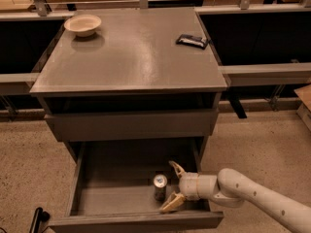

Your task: Place redbull can into middle drawer

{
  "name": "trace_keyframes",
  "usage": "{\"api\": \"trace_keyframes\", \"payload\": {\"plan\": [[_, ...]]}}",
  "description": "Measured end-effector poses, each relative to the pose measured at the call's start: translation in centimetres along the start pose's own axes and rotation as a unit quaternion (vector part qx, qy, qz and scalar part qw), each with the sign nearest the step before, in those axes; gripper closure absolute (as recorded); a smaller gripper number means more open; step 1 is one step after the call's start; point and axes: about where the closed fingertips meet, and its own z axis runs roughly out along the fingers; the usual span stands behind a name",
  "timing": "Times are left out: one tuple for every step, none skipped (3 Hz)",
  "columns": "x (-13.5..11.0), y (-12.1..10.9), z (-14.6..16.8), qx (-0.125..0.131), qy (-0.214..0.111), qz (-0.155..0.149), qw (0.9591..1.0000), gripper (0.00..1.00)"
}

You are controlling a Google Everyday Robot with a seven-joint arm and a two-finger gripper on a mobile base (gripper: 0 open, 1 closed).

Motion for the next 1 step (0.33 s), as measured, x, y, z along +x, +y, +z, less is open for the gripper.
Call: {"api": "trace_keyframes", "payload": {"plan": [[0.00,0.00,0.00,0.000,0.000,0.000,1.0000,0.00]]}}
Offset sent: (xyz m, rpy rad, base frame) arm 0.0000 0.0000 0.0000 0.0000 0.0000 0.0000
